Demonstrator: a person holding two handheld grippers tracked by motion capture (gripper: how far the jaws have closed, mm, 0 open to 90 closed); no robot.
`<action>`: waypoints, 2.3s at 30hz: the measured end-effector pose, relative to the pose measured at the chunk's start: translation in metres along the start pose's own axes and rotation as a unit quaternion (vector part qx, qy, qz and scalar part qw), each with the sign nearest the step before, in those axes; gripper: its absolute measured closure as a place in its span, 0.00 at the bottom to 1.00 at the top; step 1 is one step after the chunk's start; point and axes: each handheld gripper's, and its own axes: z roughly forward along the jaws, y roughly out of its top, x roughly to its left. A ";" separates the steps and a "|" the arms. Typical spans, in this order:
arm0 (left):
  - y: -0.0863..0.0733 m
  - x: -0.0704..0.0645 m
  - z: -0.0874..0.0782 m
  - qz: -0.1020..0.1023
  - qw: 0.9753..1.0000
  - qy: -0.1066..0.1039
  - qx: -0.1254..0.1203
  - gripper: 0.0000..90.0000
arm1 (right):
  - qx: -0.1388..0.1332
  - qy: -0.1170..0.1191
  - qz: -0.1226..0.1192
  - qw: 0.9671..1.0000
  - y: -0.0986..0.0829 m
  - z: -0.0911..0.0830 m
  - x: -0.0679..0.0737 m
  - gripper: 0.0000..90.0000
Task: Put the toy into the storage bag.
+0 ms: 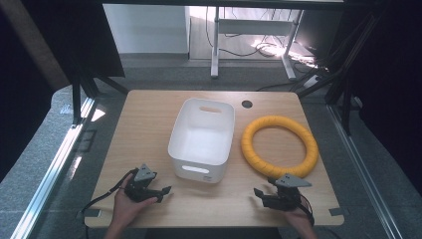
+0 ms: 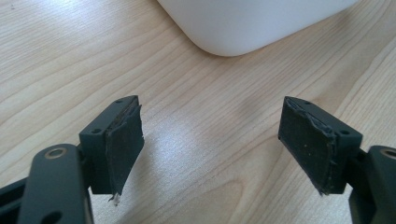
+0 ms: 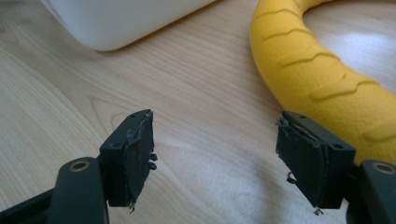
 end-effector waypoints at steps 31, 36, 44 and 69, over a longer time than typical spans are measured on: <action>0.007 -0.007 -0.001 0.028 1.000 0.000 0.006 0.24 | 0.222 0.028 -0.147 0.963 0.104 0.024 -0.064 0.36; 0.007 -0.007 -0.001 0.028 1.000 -0.001 0.005 0.24 | 0.269 0.043 -0.153 0.950 0.103 0.037 -0.067 0.36; 0.007 -0.007 0.001 0.027 1.000 -0.001 0.008 0.24 | 0.316 0.049 -0.170 0.932 0.093 0.054 -0.064 0.39; 0.007 -0.008 0.004 0.025 1.000 -0.001 0.009 0.24 | 0.338 0.090 -0.162 0.923 0.092 0.066 -0.068 0.56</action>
